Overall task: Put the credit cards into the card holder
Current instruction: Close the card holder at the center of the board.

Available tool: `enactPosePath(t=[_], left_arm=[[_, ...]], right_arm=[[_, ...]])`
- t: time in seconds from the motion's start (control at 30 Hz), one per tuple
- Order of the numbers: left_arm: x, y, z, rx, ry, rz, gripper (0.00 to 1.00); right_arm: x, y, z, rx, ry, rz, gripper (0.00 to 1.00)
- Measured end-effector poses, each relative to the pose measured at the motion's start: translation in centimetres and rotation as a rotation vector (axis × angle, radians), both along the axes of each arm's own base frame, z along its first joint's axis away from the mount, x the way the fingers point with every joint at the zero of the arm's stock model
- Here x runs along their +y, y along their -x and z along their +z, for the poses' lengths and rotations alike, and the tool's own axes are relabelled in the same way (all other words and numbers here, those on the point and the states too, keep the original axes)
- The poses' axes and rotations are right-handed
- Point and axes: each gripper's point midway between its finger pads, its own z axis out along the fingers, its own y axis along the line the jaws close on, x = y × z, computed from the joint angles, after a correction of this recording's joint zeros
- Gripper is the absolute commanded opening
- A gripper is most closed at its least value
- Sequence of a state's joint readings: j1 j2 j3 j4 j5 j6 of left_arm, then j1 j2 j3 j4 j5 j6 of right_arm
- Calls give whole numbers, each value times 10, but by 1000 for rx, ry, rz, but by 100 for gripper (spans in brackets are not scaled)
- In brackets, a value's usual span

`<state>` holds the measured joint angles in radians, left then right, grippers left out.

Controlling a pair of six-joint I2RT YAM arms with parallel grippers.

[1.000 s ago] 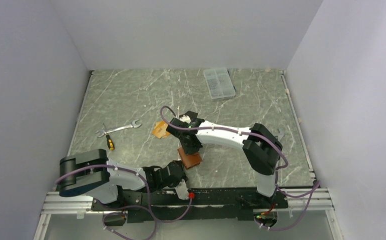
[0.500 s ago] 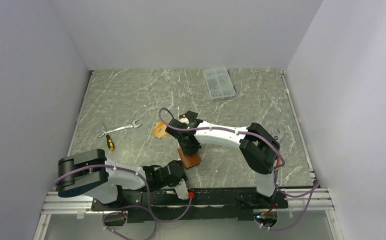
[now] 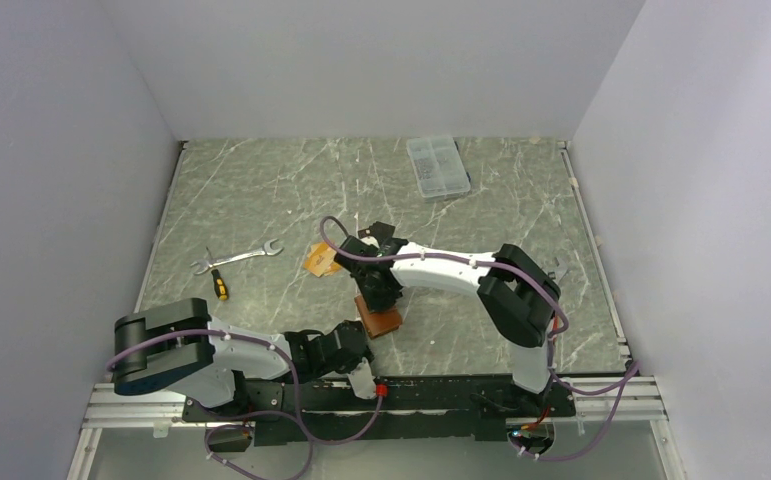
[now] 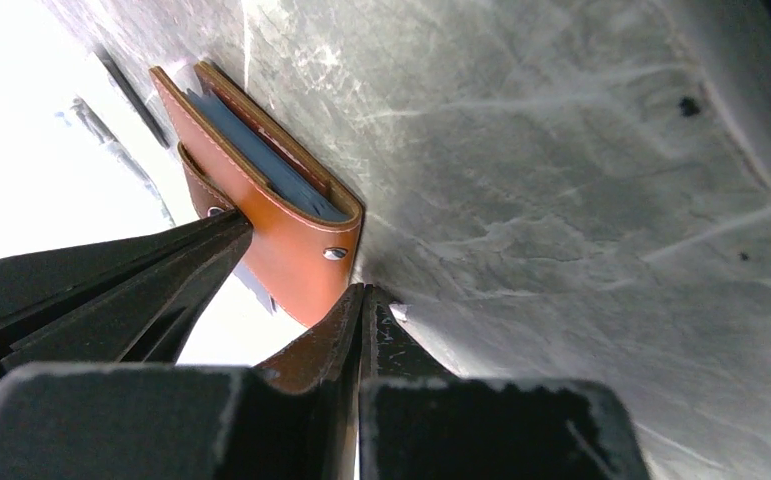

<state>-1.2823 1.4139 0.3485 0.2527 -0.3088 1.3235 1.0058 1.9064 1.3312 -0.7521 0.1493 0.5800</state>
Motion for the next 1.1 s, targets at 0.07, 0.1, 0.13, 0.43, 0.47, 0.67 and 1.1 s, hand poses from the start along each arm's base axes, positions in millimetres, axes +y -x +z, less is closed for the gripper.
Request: enactPosePath(t=[0.07, 0.1, 0.13, 0.43, 0.47, 0.67, 1.1], left_arm=[[1, 0, 0, 0, -2, 0, 6], [1, 0, 0, 0, -3, 0, 6], [1, 0, 0, 1, -4, 1, 6], [2, 0, 0, 0, -6, 2, 6], [2, 0, 0, 0, -7, 3, 6], [4, -1, 0, 0, -9, 7, 5], [5, -3, 0, 0, -9, 13, 5]], right_arm=[[0, 0, 1, 7, -14, 0, 21], [2, 1, 1, 13, -27, 3, 24], [3, 1, 1, 14, -33, 2, 26], [13, 3, 24, 11, -120, 28, 20], [14, 3, 29, 5, -137, 31, 16], [7, -6, 55, -26, -238, 2, 5], [-26, -17, 29, 0, -208, -91, 0]])
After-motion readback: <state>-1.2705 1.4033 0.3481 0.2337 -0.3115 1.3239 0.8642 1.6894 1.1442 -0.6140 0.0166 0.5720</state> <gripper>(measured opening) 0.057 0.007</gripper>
